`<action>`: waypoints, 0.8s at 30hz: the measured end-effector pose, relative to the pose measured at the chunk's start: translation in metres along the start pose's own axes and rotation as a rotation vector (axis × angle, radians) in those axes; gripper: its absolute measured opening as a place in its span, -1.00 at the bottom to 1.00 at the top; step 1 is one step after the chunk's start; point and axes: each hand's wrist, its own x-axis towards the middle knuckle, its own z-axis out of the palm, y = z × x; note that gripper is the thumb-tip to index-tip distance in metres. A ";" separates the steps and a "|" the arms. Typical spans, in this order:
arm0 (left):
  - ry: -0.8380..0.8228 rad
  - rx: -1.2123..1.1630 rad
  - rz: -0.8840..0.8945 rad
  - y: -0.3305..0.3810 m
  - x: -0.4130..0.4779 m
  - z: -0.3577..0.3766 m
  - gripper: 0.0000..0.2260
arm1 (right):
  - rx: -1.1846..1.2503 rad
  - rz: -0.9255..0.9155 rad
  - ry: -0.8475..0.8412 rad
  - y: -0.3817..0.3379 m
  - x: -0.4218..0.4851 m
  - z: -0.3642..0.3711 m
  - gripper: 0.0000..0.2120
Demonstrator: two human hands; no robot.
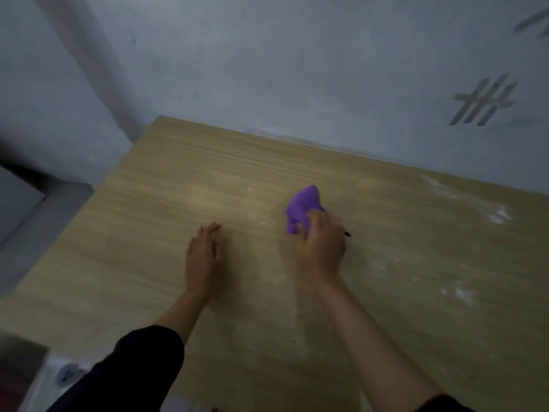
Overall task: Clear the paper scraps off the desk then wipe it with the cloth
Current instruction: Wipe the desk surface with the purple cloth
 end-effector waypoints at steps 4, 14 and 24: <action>0.048 -0.149 -0.076 -0.006 0.001 -0.017 -0.64 | 0.060 -0.332 -0.341 -0.069 -0.041 0.056 -0.69; -0.175 -0.073 0.109 -0.037 0.001 -0.029 -0.65 | -0.042 0.096 -0.364 0.036 -0.035 0.036 -0.47; -0.304 -0.125 0.210 -0.049 -0.033 -0.041 -0.50 | -0.034 -0.106 -0.209 -0.102 -0.134 0.018 -0.48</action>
